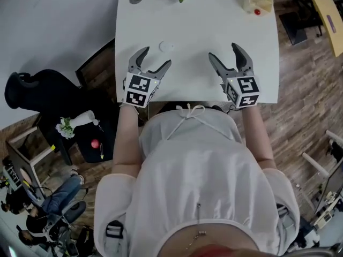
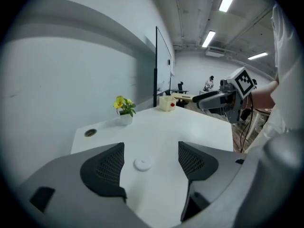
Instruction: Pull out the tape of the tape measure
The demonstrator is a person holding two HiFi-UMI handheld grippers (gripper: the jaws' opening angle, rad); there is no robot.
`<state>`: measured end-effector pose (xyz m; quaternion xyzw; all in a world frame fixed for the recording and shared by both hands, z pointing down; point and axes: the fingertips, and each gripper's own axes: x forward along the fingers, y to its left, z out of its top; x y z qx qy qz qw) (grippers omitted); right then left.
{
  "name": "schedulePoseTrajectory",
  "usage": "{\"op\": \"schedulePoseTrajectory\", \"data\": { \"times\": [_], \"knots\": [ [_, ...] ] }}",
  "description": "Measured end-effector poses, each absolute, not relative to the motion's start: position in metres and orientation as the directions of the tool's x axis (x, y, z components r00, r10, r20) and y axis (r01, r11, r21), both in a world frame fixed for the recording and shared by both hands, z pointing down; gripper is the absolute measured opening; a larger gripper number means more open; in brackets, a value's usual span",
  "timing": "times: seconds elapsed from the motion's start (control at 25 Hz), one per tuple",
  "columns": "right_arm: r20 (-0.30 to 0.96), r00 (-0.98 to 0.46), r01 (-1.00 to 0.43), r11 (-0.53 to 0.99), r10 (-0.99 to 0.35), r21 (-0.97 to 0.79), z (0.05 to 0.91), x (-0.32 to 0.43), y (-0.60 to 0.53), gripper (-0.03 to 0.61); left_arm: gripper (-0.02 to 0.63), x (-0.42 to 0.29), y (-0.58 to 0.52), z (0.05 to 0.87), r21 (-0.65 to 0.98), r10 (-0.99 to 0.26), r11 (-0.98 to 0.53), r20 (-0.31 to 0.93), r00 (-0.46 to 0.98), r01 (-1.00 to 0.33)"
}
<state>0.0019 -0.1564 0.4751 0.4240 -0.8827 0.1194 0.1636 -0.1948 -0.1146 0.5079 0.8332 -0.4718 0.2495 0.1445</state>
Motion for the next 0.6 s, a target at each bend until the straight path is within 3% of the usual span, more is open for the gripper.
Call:
{"op": "schedulePoseTrajectory", "data": {
  "times": [0.6],
  "knots": [
    [0.513,-0.482,-0.849,0.524,-0.71,-0.072,0.531,0.0,-0.168,0.362,0.356,-0.183,-0.158,0.609,0.03,-0.4,-0.76,0.765,0.505,-0.649]
  ]
}}
